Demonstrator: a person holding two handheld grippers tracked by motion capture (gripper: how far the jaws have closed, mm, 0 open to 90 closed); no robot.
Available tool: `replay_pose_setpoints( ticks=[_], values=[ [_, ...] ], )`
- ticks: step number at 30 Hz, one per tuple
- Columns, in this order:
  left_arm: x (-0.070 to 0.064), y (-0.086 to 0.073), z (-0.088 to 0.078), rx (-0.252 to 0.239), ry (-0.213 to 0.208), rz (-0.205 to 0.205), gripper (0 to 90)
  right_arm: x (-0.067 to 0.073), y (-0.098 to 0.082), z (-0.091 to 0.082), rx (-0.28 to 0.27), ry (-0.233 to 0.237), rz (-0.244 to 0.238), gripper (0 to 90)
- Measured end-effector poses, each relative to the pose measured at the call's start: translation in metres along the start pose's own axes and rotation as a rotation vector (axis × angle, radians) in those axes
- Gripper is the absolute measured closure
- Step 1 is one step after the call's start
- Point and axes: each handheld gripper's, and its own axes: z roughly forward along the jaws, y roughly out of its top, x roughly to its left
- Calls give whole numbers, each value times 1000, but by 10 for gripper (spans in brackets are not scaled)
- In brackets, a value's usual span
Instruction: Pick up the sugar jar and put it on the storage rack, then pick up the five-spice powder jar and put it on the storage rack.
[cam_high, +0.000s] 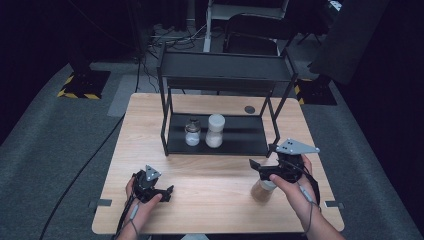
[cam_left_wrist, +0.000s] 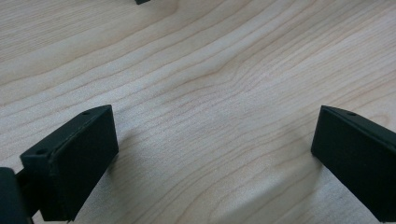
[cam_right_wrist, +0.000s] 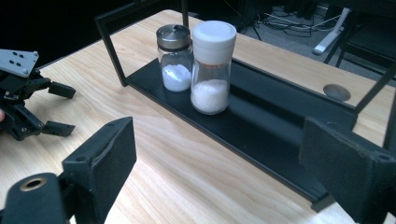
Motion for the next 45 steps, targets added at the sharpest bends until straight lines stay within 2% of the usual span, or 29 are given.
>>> replay_pose_setpoints(
  ticks=[6, 15, 18, 24, 27, 32, 37, 45],
  values=[
    [0, 0, 0, 0, 0, 0, 0, 0, -11, -8, -3, -4, 10, 100],
    [0, 0, 0, 0, 0, 0, 0, -2, -32, -11, 10, 3, 36, 98],
    [0, 0, 0, 0, 0, 0, 0, 1, -37, -13, 18, -20, 20, 98],
    [0, 0, 0, 0, 0, 0, 0, 3, -51, -15, 24, -29, 22, 98],
    [0, 0, 0, 0, 0, 0, 0, 8, -57, -15, 34, -54, -1, 99],
    [0, 0, 0, -1, 1, 0, 0, 8, -66, -12, 51, -59, -4, 113],
    [0, 0, 0, -1, 2, 0, 0, 3, -76, -6, 67, -44, 14, 167],
    [0, 0, 0, -1, 2, -1, 0, 1, -83, 2, 79, -26, 10, 250]
  ],
)
